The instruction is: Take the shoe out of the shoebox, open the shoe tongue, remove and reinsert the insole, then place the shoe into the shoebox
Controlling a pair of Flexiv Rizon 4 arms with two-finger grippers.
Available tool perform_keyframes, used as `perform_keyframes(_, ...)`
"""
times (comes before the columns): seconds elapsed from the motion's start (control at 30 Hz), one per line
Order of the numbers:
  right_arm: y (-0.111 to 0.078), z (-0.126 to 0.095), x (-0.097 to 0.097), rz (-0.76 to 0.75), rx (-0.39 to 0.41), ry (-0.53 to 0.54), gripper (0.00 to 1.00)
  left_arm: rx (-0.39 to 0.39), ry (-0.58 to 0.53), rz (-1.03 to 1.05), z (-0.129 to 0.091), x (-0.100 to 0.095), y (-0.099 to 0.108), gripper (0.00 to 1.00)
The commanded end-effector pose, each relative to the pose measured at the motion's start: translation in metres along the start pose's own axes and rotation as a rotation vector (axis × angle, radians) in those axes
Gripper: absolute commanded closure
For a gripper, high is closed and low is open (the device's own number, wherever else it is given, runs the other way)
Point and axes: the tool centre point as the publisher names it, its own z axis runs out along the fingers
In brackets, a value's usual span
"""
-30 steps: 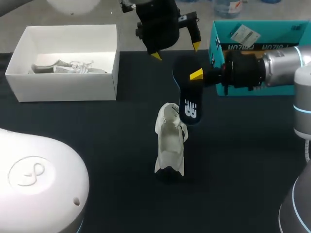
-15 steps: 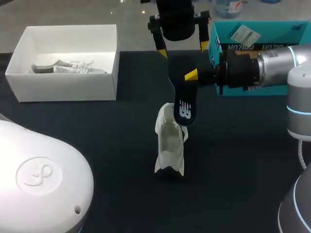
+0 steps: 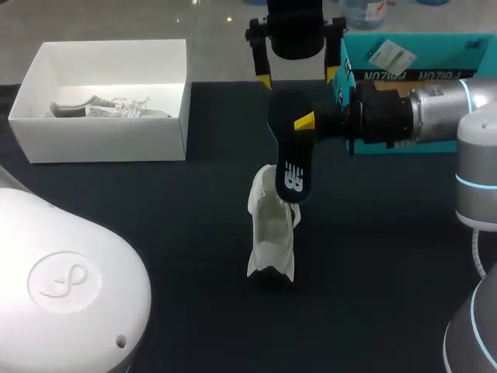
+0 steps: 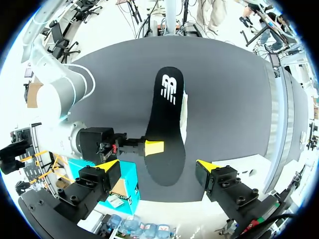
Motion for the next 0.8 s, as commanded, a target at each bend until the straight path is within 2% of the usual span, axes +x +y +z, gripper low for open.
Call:
perform_keyframes(0.03, -0.001, -0.001, 0.001, -0.001, 0.001, -0.006, 1.00, 0.001, 0.002, 0.000, -0.001, 0.000, -0.001, 0.00)
perform_keyframes(0.63, -0.005, -0.002, 0.004, -0.003, 0.016, -0.012, 1.00, 0.019, -0.024, 0.007, -0.002, 0.004, -0.007, 0.00)
perform_keyframes(0.7, -0.006, -0.002, 0.004, -0.004, 0.017, -0.011, 1.00, 0.030, -0.045, 0.008, 0.000, 0.007, -0.008, 0.00)
perform_keyframes(0.8, -0.008, -0.003, 0.005, -0.008, 0.019, -0.003, 1.00, 0.068, -0.135, -0.009, 0.003, 0.012, -0.010, 0.00)
